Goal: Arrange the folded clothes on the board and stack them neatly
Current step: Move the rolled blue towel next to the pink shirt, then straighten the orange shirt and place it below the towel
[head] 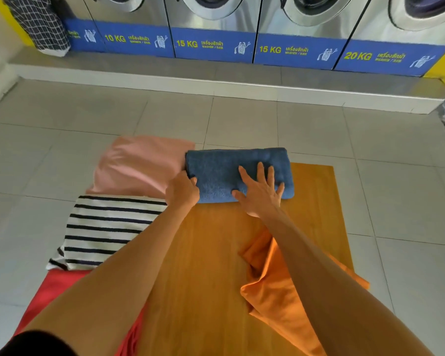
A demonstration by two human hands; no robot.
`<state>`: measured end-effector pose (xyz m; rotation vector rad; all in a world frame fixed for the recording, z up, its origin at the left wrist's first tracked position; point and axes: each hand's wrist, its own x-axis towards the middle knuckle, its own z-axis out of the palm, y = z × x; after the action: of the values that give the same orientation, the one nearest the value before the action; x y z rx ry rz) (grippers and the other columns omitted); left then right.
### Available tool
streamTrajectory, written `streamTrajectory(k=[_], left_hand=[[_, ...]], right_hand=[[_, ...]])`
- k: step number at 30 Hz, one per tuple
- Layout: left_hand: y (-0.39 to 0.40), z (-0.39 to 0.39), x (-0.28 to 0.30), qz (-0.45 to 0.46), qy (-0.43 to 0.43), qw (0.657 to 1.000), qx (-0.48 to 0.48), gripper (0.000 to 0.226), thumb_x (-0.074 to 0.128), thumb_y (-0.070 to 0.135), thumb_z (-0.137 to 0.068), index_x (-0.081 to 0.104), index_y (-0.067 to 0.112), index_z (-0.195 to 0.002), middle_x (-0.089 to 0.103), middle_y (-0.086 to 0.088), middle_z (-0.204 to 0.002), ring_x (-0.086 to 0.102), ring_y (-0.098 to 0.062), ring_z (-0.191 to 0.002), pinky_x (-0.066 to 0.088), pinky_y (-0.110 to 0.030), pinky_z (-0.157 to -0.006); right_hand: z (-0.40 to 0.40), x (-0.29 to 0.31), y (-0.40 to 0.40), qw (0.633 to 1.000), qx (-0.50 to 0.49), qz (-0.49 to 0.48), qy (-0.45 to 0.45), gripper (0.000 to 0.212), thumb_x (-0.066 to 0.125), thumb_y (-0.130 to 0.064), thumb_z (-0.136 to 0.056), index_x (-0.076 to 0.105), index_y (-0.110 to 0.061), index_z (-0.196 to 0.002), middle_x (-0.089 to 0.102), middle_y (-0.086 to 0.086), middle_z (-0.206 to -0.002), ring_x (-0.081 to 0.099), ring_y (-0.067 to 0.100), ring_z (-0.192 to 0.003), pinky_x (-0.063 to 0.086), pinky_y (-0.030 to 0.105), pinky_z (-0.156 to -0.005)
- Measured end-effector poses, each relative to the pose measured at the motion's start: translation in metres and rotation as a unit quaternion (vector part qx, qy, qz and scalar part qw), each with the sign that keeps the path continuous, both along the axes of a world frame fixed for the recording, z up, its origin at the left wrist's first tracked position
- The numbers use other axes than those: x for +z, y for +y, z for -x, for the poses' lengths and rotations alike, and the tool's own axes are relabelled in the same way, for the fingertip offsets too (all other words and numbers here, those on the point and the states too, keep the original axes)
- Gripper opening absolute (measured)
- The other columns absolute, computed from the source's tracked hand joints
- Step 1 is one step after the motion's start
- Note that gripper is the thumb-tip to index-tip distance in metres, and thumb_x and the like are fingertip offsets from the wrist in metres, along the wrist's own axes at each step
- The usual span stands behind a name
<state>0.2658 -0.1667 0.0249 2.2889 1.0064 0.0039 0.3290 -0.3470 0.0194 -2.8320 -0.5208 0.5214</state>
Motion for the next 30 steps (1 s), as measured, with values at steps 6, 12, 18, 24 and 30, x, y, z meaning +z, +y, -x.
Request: streamTrajectory(k=[6,12,18,24,30], left_hand=[[-0.006,-0.005,-0.003,0.012,-0.021,0.997,0.069,0.027,0.045,0.029,-0.1,0.053,0.013,-0.12,0.064,-0.012,-0.104,0.062,-0.034,-0.099,0.044,-0.039,-0.07],[-0.035,0.023,-0.007,0.025,-0.117,0.993,0.006,0.065,0.052,0.009,-0.092,0.019,0.015,-0.148,0.041,-0.012,-0.141,0.049,-0.031,-0.126,0.051,-0.044,-0.095],[-0.093,0.073,-0.007,0.074,-0.078,0.994,0.006,0.078,0.053,0.003,-0.091,0.007,0.006,-0.154,0.014,-0.016,-0.16,0.039,-0.027,-0.136,0.044,-0.035,-0.105],[-0.123,0.095,0.0,0.071,-0.017,0.988,-0.135,0.05,0.052,0.017,-0.098,0.039,0.009,-0.145,0.046,-0.008,-0.148,0.045,-0.019,-0.135,0.032,-0.021,-0.107],[-0.152,0.099,-0.001,0.146,0.044,0.966,-0.207,0.066,0.055,0.045,-0.093,0.037,0.012,-0.148,0.051,-0.009,-0.145,0.051,-0.024,-0.13,0.042,-0.032,-0.105]], right_hand=[[0.0,-0.001,0.009,1.0,-0.022,0.002,-0.001,0.074,0.046,-0.059,-0.098,0.005,-0.047,-0.158,-0.013,0.006,-0.17,-0.02,0.033,-0.154,0.0,0.069,-0.119],[0.001,0.002,0.017,0.999,-0.03,0.018,0.008,0.075,0.047,-0.054,-0.1,0.004,-0.042,-0.159,-0.014,0.01,-0.169,-0.017,0.037,-0.154,0.004,0.067,-0.12],[0.004,0.012,0.03,0.998,-0.045,0.045,0.014,0.074,0.049,-0.053,-0.099,0.008,-0.04,-0.16,-0.008,0.014,-0.169,-0.008,0.041,-0.155,0.012,0.068,-0.119],[-0.003,0.033,0.004,0.996,-0.016,-0.024,0.082,0.062,0.043,-0.058,-0.099,0.027,-0.041,-0.156,0.006,0.008,-0.17,0.003,0.033,-0.156,0.014,0.068,-0.119],[0.055,0.051,-0.084,0.98,-0.129,-0.137,0.059,0.047,0.051,-0.049,-0.095,0.053,-0.039,-0.141,0.053,-0.007,-0.149,0.041,0.023,-0.143,0.017,0.055,-0.118]])
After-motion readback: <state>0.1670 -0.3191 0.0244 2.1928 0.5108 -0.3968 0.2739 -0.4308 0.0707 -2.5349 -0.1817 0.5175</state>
